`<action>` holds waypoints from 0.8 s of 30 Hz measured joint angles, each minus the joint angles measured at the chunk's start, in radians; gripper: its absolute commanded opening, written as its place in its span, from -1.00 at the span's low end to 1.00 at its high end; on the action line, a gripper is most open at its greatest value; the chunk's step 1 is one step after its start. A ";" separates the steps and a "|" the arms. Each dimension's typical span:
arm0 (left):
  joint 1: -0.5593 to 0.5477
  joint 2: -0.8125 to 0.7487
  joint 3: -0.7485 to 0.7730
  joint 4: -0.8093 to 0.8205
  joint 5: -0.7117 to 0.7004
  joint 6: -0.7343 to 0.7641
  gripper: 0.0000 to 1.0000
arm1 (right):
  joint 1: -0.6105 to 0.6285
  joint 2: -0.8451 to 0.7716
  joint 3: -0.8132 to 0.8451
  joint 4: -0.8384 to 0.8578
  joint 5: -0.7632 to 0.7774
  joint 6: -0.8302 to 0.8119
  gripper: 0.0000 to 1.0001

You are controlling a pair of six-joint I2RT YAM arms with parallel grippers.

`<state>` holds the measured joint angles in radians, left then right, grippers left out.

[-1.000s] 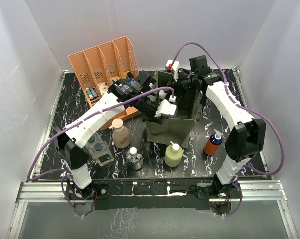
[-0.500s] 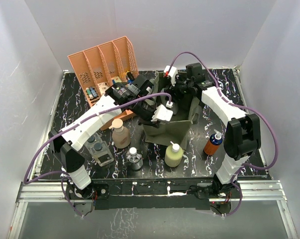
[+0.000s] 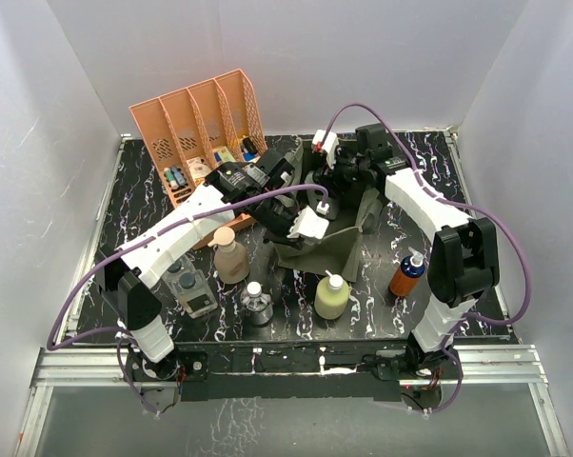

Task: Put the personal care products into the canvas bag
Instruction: Place the care product in the canvas bag.

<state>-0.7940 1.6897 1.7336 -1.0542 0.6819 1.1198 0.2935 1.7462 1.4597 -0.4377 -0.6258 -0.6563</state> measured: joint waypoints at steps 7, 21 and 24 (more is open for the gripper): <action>0.000 0.001 0.005 0.016 0.001 -0.017 -0.96 | 0.006 -0.001 -0.052 -0.018 -0.035 -0.002 -0.84; 0.000 0.003 0.004 0.029 0.014 -0.029 -0.93 | 0.006 -0.001 -0.063 0.035 0.006 -0.010 -0.84; 0.000 0.003 -0.009 0.029 0.028 -0.024 -0.90 | 0.006 0.000 -0.063 0.052 0.010 -0.001 -0.83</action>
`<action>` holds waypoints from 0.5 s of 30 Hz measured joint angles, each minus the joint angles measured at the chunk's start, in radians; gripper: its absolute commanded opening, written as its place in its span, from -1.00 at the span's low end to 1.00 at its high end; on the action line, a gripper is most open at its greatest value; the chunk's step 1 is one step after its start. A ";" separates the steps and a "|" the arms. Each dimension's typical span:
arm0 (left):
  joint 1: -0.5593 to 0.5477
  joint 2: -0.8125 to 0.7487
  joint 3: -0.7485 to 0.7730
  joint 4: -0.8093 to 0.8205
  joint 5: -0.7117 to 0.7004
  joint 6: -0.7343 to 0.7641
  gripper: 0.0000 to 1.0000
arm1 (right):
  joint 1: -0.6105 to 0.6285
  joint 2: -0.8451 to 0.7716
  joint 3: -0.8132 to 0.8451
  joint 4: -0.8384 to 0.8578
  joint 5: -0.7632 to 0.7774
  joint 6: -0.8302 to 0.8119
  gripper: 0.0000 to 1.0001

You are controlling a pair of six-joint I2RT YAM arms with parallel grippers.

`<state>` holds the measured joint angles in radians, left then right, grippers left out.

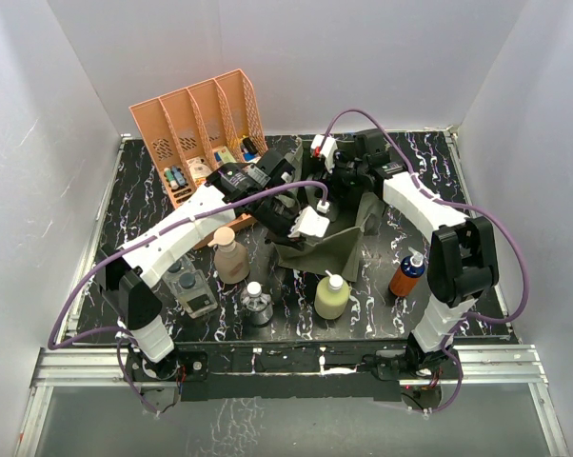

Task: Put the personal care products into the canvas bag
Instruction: Place the care product in the canvas bag.

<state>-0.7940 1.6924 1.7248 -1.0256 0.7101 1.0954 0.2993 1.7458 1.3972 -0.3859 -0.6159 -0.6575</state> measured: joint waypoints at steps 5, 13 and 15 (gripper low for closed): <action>0.001 0.000 -0.013 0.000 0.016 0.011 -0.88 | 0.000 0.014 0.000 0.021 0.000 0.003 -0.74; 0.001 0.000 -0.020 0.010 0.019 0.012 -0.79 | 0.000 0.035 -0.002 0.051 0.004 -0.021 -0.36; 0.001 0.000 -0.020 0.011 0.018 0.008 -0.78 | 0.000 0.035 -0.002 0.048 0.005 -0.027 -0.26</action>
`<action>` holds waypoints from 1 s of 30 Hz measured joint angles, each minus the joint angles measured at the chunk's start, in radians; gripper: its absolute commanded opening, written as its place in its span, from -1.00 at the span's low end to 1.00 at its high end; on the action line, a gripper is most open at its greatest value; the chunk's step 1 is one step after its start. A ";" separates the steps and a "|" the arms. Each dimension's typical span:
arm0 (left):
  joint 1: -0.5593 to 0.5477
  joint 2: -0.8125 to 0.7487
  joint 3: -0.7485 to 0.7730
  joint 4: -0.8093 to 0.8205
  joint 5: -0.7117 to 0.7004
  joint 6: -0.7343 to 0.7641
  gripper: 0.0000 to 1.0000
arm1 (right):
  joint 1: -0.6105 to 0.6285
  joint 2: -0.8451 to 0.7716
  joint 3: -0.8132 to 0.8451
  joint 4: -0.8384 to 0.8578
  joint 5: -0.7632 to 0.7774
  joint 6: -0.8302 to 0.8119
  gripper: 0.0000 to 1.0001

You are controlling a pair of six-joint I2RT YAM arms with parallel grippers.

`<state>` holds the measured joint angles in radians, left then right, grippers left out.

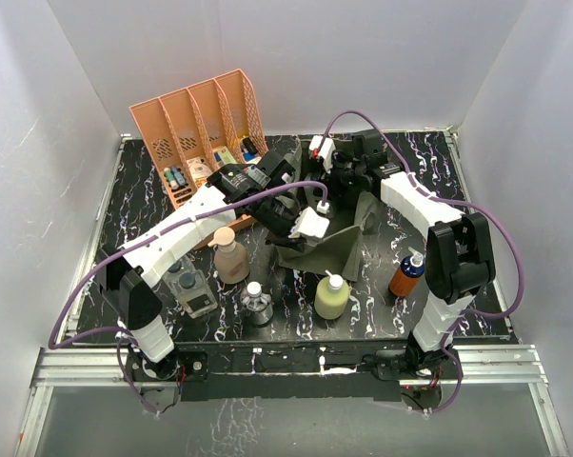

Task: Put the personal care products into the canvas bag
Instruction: Place the care product in the canvas bag.

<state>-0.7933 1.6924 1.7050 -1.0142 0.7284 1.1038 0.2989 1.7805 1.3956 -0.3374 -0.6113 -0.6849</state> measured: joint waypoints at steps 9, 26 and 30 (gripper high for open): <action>0.000 0.000 0.000 0.032 -0.026 -0.050 -0.75 | 0.000 0.000 0.005 -0.017 0.015 -0.021 0.11; 0.000 0.000 0.000 0.060 -0.043 -0.077 -0.71 | -0.002 0.000 0.042 -0.042 0.134 -0.043 0.29; -0.001 0.004 0.000 0.072 -0.040 -0.093 -0.69 | -0.002 0.000 0.043 -0.041 0.147 -0.044 0.31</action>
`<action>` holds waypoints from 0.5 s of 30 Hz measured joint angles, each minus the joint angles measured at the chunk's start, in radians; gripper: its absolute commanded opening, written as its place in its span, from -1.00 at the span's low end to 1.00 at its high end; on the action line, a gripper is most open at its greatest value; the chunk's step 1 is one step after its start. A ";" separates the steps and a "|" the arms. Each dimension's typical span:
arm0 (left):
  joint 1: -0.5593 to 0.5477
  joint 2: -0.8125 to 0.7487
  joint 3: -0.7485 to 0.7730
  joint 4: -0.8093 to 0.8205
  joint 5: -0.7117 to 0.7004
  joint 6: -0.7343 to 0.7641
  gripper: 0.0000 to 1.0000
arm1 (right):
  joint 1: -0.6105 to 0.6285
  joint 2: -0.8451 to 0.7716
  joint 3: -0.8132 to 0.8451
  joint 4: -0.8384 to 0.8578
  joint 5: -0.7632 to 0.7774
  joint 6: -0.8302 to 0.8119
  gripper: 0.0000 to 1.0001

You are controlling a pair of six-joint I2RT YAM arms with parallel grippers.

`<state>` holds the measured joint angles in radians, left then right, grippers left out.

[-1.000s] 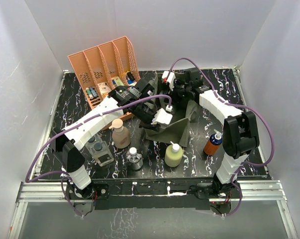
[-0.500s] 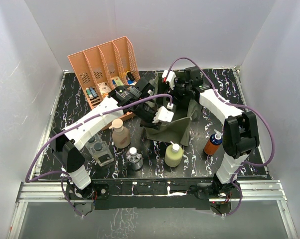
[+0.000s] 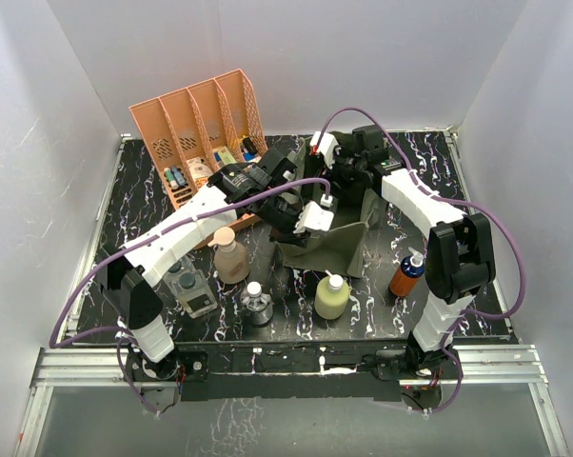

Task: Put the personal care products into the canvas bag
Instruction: Place the care product in the canvas bag.

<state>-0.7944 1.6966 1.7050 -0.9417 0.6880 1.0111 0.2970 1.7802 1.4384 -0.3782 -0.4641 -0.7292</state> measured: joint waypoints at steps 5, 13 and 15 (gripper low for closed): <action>-0.001 0.011 0.000 0.010 0.001 -0.021 -0.69 | 0.000 -0.009 0.000 -0.013 0.014 0.002 0.33; -0.003 0.020 0.000 0.024 -0.014 -0.049 -0.69 | -0.005 -0.037 0.000 -0.044 0.009 0.004 0.33; -0.003 0.024 0.001 0.028 -0.020 -0.054 -0.69 | -0.005 -0.043 0.000 -0.045 0.009 0.004 0.33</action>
<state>-0.7971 1.7210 1.7058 -0.9138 0.6682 0.9573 0.2920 1.7374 1.4384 -0.4236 -0.4553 -0.7254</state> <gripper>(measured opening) 0.156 0.666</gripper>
